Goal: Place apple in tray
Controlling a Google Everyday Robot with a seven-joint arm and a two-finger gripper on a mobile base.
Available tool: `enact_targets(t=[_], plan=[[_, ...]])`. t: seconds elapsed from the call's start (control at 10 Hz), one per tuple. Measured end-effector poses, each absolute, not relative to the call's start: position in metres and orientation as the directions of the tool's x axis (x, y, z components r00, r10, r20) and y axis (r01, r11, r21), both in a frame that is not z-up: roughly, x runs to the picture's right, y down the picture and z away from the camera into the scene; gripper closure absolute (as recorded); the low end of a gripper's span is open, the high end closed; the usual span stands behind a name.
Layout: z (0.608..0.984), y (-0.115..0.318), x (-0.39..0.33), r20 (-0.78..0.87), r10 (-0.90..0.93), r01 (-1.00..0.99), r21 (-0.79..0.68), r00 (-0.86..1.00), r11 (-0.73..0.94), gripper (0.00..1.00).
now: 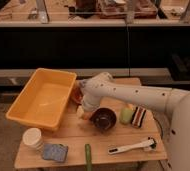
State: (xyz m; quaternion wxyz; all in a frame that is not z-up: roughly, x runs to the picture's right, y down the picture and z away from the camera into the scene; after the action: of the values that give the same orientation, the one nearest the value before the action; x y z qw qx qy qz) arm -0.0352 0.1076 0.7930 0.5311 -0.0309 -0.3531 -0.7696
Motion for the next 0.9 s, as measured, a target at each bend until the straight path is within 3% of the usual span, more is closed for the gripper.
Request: enact_targets(t=[0.5, 0.7, 0.9], plan=[[0.723, 0.003, -0.039, 0.239, -0.915, 0.838, 0.520, -0.325, -0.162, 0.55], [0.689, -0.028, -0.058, 0.115, -0.962, 0.820, 0.554, -0.246, -0.144, 0.66], [0.656, -0.061, -0.096, -0.018, -0.988, 0.791, 0.597, -0.155, -0.135, 0.88]])
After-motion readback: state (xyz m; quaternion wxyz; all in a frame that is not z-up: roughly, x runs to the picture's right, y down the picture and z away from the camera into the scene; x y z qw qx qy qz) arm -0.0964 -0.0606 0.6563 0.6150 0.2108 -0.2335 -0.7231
